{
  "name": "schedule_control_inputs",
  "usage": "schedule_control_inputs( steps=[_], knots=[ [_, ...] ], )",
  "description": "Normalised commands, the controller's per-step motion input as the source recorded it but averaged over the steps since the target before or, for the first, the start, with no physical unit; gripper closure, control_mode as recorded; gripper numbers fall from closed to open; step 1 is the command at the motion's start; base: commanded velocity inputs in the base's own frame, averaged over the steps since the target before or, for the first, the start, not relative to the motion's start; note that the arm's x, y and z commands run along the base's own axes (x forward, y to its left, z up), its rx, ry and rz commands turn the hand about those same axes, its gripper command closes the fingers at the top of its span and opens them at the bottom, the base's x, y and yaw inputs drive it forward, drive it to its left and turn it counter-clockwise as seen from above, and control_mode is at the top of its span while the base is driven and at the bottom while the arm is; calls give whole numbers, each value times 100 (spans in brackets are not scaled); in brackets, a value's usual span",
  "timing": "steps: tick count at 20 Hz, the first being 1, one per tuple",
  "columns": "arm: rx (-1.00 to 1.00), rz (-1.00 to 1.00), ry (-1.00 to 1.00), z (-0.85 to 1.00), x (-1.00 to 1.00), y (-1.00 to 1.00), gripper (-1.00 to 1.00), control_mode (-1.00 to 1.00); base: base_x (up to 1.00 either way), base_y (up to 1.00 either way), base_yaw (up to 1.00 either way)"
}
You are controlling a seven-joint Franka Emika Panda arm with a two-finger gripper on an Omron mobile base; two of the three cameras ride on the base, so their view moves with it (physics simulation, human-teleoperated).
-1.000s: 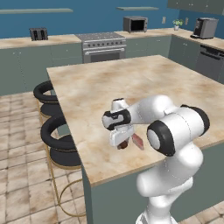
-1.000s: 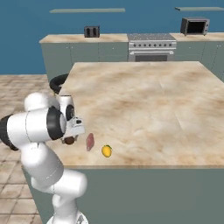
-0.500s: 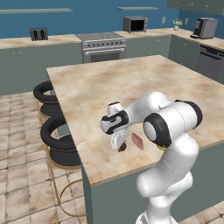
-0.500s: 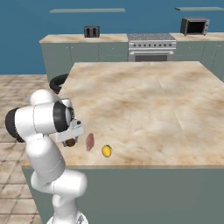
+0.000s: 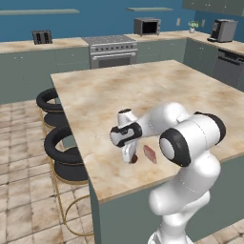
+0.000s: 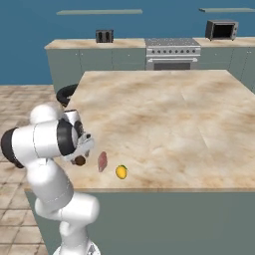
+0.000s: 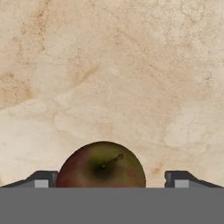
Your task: Open the fridge, remove the apple, lemon, and steak, and place them on any counter.
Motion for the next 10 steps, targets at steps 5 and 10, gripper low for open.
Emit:
schedule_control_inputs(
  steps=[5, 10],
  knots=[
    [18, 2, -15, 63, -3, -4, -100, -100, 0, 0, 0],
    [21, 0, -5, 100, -25, -13, -100, -100, 0, 0, 0]
  ],
)
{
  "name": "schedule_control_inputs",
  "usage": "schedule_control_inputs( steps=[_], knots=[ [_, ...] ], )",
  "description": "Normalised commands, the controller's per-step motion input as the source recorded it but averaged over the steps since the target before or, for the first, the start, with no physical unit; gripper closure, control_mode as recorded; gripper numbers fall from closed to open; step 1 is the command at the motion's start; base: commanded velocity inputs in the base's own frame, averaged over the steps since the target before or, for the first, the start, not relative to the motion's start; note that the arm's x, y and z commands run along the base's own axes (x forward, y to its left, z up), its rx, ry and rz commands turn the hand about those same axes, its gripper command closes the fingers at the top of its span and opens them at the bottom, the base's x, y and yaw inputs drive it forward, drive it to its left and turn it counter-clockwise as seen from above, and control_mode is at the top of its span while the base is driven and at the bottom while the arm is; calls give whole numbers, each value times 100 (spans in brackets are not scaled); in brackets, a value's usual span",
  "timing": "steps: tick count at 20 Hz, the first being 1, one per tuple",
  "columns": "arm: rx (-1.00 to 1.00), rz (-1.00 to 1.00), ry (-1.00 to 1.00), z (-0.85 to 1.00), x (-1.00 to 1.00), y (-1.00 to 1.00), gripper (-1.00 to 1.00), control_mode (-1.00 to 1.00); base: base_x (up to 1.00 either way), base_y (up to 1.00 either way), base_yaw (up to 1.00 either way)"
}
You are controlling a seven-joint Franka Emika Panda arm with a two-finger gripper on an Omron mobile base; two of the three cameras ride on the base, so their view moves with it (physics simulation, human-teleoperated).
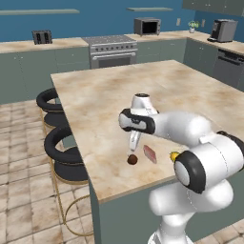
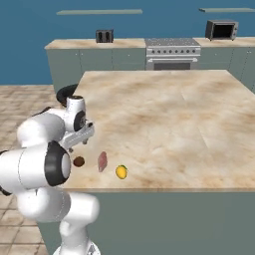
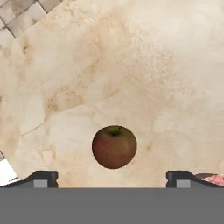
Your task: Open the fridge, remove the apple, lemon, and steak, and place them on any counter.
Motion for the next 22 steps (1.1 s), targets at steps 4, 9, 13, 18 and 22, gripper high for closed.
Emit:
schedule_control_inputs(
  steps=[4, 9, 13, 18, 22],
  knots=[
    [15, 0, -9, 100, -70, -33, -100, -100, 0, 0, 0],
    [2, 0, -26, 100, -95, -33, -100, -100, 0, 0, 0],
    [0, 0, -40, 100, -92, -22, -100, -100, 0, 0, 0],
    [4, 0, -46, 81, -76, -12, -100, -100, 0, 0, 0],
    [11, 0, -23, 84, -36, -4, -100, -100, 0, 0, 0]
  ],
)
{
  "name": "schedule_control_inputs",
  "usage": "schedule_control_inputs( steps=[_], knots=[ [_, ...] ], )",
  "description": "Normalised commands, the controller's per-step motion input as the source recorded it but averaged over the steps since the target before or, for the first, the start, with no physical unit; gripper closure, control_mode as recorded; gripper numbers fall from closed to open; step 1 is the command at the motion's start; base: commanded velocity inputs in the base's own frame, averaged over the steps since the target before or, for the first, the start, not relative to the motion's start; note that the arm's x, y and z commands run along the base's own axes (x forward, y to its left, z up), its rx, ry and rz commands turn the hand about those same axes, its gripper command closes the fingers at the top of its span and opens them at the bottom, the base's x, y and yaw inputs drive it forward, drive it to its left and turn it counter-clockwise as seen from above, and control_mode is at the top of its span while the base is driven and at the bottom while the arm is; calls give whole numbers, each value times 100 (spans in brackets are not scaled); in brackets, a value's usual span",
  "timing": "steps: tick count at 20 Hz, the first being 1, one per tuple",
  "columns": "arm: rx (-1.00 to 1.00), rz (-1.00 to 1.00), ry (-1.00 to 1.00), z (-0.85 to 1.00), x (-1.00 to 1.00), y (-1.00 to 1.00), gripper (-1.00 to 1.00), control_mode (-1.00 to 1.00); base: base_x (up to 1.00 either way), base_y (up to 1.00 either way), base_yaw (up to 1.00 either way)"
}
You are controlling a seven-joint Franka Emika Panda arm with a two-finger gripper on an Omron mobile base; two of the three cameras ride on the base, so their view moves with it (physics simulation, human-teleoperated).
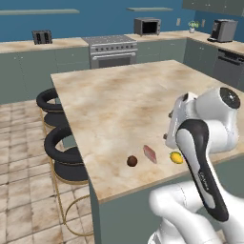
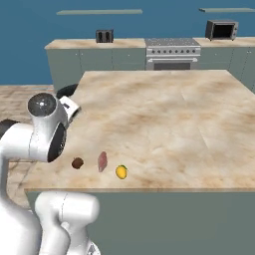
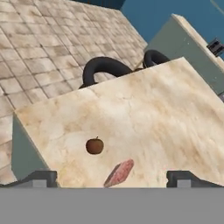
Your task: Open the fridge, remove the apple, lemon, and steak, and place them on any counter.
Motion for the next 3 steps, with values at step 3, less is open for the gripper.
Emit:
schedule_control_inputs(
  steps=[3],
  knots=[
    [12, 0, -7, 94, -1, 0, -100, -100, 0, 0, 0]
  ],
)
